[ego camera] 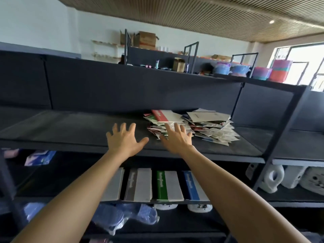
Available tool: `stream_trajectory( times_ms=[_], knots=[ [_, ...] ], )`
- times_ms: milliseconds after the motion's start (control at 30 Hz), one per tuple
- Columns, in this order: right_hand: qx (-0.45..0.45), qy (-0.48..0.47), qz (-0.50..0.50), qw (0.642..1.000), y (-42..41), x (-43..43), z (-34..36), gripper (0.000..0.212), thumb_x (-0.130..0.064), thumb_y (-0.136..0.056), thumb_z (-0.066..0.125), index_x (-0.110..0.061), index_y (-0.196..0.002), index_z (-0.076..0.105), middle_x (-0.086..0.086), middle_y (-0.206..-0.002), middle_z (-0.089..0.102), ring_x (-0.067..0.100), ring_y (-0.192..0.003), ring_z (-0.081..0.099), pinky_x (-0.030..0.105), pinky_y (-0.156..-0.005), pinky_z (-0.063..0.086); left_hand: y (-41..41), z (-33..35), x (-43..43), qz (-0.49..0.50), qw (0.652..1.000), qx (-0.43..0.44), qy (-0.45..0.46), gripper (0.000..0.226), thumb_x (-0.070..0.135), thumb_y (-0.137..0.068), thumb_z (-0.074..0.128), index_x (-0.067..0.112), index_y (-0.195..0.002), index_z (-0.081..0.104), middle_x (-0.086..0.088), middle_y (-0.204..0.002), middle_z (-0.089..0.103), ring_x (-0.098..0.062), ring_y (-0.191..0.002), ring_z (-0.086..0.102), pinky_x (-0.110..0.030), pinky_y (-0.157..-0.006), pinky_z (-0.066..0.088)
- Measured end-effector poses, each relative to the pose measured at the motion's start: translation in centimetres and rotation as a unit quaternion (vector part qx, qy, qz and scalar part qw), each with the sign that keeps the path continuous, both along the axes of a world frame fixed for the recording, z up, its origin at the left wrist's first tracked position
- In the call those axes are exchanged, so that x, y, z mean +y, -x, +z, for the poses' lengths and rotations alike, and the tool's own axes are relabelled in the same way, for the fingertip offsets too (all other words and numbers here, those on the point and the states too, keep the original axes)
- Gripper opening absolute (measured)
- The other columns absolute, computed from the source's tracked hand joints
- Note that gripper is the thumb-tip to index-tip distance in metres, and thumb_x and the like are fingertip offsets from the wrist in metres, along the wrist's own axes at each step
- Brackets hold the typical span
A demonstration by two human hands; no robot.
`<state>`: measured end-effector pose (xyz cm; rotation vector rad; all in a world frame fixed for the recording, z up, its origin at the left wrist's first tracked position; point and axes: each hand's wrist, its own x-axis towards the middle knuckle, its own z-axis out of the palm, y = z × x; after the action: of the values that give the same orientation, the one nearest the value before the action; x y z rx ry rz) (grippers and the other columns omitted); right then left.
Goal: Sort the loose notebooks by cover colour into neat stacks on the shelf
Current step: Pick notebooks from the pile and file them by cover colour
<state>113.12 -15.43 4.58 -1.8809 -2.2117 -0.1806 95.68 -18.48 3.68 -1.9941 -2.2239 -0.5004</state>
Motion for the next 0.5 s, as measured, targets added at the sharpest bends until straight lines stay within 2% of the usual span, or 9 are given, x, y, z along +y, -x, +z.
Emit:
stream_trajectory(
  times_ms=[167, 367, 500],
  knots=[
    [0.004, 0.007, -0.02, 1.0, 1.9, 4.8, 0.2, 0.053, -0.048, -0.095, 0.038, -0.022, -0.141, 0.03, 0.011, -0.142, 0.035, 0.034, -0.133, 0.03, 0.057, -0.104, 0.028, 1.1, 0.2, 5.9, -0.033, 0.999, 0.026, 0.005, 0.074, 0.07, -0.086, 0.034, 0.023, -0.144, 0.027, -0.006, -0.148, 0.031, -0.032, -0.138, 0.022, -0.048, -0.105, 0.029],
    [0.002, 0.047, -0.025, 0.999, 2.6, 10.0, -0.6, 0.052, -0.042, -0.096, 0.042, -0.019, -0.141, 0.031, 0.013, -0.143, 0.036, 0.035, -0.133, 0.03, 0.059, -0.105, 0.027, 0.4, -0.8, 12.3, -0.083, 0.996, 0.02, 0.03, 0.072, 0.068, -0.087, 0.033, 0.021, -0.142, 0.031, -0.008, -0.143, 0.037, -0.031, -0.133, 0.03, -0.045, -0.102, 0.031],
    [-0.003, 0.075, -0.04, 0.996, 2.1, 13.6, -0.9, 0.05, -0.042, -0.096, 0.042, -0.014, -0.138, 0.038, 0.012, -0.139, 0.04, 0.033, -0.131, 0.035, 0.053, -0.103, 0.032, -0.6, -2.1, 16.4, -0.101, 0.994, 0.006, 0.033, 0.067, 0.066, -0.089, 0.034, 0.022, -0.139, 0.035, -0.008, -0.139, 0.041, -0.03, -0.127, 0.038, -0.042, -0.098, 0.036]
  ],
)
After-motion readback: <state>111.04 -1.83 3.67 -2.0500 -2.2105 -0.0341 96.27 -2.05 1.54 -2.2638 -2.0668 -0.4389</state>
